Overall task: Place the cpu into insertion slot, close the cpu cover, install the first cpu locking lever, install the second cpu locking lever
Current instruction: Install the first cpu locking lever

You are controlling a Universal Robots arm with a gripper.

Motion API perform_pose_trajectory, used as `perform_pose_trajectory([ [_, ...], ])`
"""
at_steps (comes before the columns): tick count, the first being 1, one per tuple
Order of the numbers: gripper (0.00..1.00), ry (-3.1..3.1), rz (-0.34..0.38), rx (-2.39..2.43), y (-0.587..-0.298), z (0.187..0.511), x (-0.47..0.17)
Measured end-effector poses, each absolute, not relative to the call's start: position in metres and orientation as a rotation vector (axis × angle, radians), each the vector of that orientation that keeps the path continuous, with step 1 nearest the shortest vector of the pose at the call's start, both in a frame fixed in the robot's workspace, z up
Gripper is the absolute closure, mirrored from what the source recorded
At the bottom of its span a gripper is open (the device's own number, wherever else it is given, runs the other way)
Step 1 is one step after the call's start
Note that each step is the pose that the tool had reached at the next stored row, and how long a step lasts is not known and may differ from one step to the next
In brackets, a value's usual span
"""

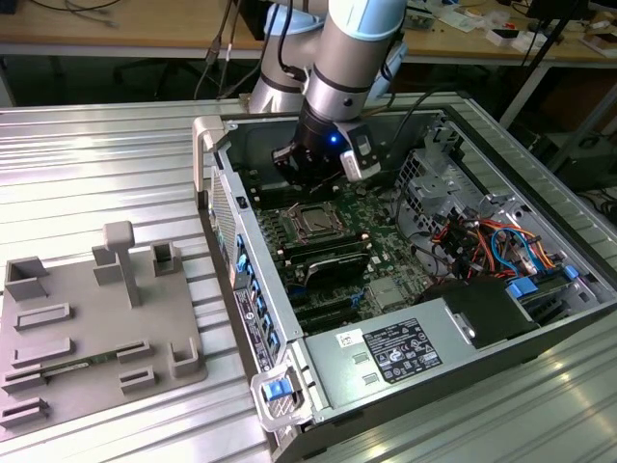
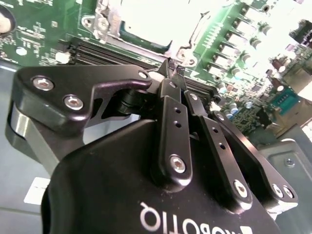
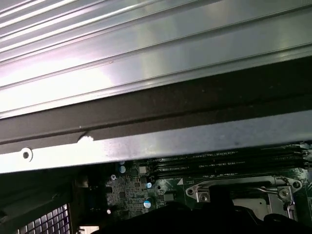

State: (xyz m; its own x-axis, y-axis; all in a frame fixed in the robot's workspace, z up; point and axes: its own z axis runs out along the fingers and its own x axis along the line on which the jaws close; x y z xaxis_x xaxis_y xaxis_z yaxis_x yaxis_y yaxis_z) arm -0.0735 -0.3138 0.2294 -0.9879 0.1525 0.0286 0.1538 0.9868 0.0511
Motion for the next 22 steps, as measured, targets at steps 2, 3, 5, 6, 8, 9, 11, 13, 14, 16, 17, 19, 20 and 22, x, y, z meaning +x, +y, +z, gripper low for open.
perform_pose_trajectory([
  [2, 0.89, -3.107, -0.083, -0.232, -0.314, 0.229, -0.070],
  [3, 0.89, -3.107, -0.083, -0.228, -0.313, 0.229, -0.068],
  [5, 0.89, -3.108, -0.083, -0.218, -0.313, 0.229, -0.064],
  [6, 0.89, -3.108, -0.082, -0.212, -0.313, 0.229, -0.062],
  [8, 0.89, -3.109, -0.082, -0.198, -0.313, 0.229, -0.056],
  [9, 0.89, -3.109, -0.082, -0.193, -0.313, 0.229, -0.054],
  [11, 0.89, -3.110, -0.082, -0.184, -0.313, 0.228, -0.051],
  [13, 0.89, -3.110, -0.082, -0.176, -0.313, 0.228, -0.049],
  [14, 0.89, -3.110, -0.082, -0.174, -0.313, 0.227, -0.047],
  [16, 0.89, -3.110, -0.082, -0.169, -0.313, 0.227, -0.045],
  [17, 0.89, -3.110, -0.082, -0.166, -0.313, 0.226, -0.045],
  [19, 0.89, -3.110, -0.081, -0.163, -0.313, 0.225, -0.044],
  [20, 0.89, -3.111, -0.082, -0.161, -0.313, 0.225, -0.044],
  [22, 0.89, -3.111, -0.082, -0.159, -0.313, 0.224, -0.044],
])
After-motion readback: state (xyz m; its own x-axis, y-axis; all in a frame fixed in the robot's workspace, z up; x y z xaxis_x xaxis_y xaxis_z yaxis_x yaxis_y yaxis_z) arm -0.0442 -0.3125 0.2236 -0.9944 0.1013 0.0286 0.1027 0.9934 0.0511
